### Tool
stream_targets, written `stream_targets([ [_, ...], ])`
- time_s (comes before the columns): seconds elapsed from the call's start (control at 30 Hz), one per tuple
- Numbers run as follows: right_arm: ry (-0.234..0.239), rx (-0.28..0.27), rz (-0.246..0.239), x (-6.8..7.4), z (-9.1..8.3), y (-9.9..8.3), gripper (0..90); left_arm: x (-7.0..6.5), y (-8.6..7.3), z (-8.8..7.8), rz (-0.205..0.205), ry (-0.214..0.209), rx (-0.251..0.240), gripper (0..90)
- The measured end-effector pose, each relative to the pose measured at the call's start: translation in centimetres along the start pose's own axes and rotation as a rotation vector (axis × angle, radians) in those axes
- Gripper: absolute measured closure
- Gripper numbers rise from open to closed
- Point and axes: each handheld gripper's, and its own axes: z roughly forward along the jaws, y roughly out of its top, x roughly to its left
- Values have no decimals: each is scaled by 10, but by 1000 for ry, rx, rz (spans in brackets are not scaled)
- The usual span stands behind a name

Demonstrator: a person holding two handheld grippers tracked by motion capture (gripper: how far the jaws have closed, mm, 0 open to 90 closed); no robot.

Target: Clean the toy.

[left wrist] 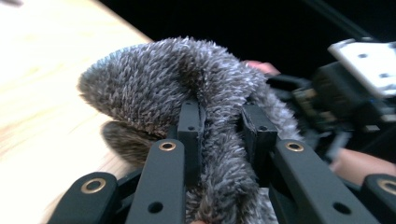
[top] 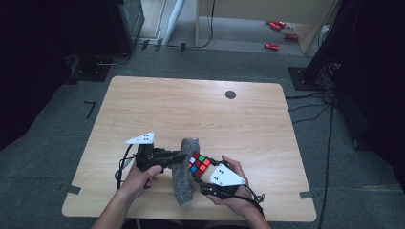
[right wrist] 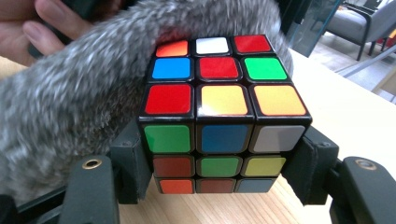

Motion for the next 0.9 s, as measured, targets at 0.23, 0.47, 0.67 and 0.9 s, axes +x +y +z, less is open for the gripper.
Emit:
stream_targets([
  [0.23, -20, 14, -17, 2, 0, 1, 347, 2, -2, 4, 15, 107, 44, 722],
  [0.47, 4, -27, -18, 3, -4, 6, 347, 7, -5, 4, -21, 128, 72, 721],
  [0.67, -9, 7, -20, 2, -1, 2, 347, -7, 3, 0, 38, 23, 7, 723],
  [0.9, 8, -45, -19, 2, -7, 8, 347, 6, -5, 4, 9, 155, 91, 727],
])
